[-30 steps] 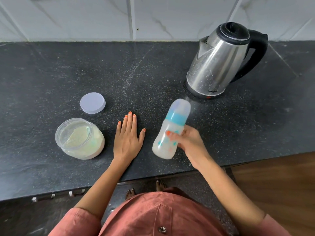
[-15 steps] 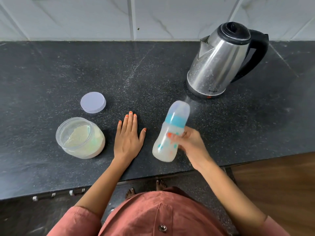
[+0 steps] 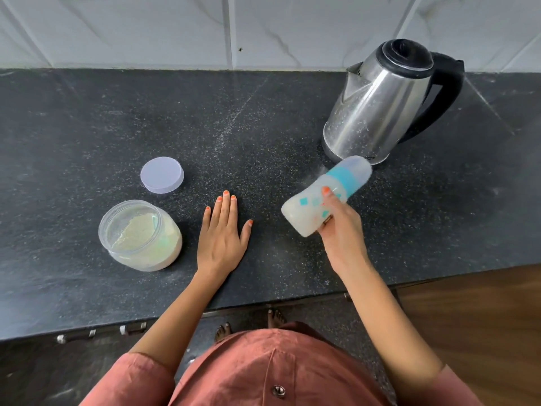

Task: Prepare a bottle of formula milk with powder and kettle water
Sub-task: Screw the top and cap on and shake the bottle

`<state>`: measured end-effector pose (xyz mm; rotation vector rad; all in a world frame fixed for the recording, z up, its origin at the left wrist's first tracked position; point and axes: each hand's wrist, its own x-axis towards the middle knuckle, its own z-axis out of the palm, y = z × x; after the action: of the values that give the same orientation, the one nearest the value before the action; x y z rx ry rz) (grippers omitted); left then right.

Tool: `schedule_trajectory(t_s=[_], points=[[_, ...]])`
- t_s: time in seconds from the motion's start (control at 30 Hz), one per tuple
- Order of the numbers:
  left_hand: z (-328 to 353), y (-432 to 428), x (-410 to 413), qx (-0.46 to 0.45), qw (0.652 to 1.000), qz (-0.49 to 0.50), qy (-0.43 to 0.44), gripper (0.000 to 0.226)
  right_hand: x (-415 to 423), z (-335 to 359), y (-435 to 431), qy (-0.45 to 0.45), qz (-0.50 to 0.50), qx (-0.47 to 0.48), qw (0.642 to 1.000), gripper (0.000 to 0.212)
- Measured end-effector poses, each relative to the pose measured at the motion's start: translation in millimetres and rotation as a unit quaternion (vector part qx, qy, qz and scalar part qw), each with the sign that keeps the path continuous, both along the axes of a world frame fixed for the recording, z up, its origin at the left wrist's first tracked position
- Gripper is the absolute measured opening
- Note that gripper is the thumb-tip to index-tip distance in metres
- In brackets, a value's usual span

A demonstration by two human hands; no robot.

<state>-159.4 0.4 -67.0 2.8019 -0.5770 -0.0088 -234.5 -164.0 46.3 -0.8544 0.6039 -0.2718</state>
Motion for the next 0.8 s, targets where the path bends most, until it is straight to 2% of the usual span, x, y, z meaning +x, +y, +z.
schedule_trajectory(t_s=[0.07, 0.1, 0.17, 0.23, 0.27, 0.33, 0.4, 0.43, 0.6, 0.67, 0.8], points=[[0, 0, 0, 0.001, 1.000, -0.001, 0.000, 0.074, 0, -2, 3, 0.002, 0.011, -0.010, 1.000, 0.011], [0, 0, 0, 0.000, 1.000, 0.000, 0.000, 0.074, -3, -2, 7, 0.018, 0.063, -0.052, 0.997, 0.011], [0, 0, 1, 0.002, 1.000, -0.001, 0.002, 0.075, -14, -5, 13, 0.051, 0.190, -0.160, 0.967, 0.015], [0, 0, 0, 0.003, 1.000, 0.000, 0.003, 0.075, -18, -5, 11, 0.061, 0.228, -0.206, 0.950, 0.018], [0, 0, 0, 0.002, 1.000, 0.000, 0.002, 0.075, -16, -4, 9, 0.054, 0.203, -0.185, 0.960, 0.017], [0, 0, 0, 0.002, 1.000, 0.001, 0.000, 0.075, -7, -1, 3, 0.031, 0.098, -0.067, 0.992, 0.013], [0, 0, 0, 0.003, 1.000, 0.001, -0.002, 0.075, 1, -1, -1, 0.012, -0.002, 0.014, 1.000, 0.010], [0, 0, 0, 0.004, 1.000, 0.000, -0.003, 0.076, 3, -2, 0, 0.013, -0.015, 0.021, 1.000, 0.010], [1, 0, 0, 0.001, 1.000, 0.000, -0.001, 0.076, -13, -8, 9, 0.061, 0.162, -0.093, 0.981, 0.012], [1, 0, 0, 0.001, 1.000, 0.000, -0.001, 0.075, -14, -9, 7, 0.049, 0.160, -0.047, 0.985, 0.017], [1, 0, 0, 0.000, 1.000, 0.001, -0.003, 0.074, -8, -10, -3, 0.013, 0.109, 0.131, 0.985, 0.041]])
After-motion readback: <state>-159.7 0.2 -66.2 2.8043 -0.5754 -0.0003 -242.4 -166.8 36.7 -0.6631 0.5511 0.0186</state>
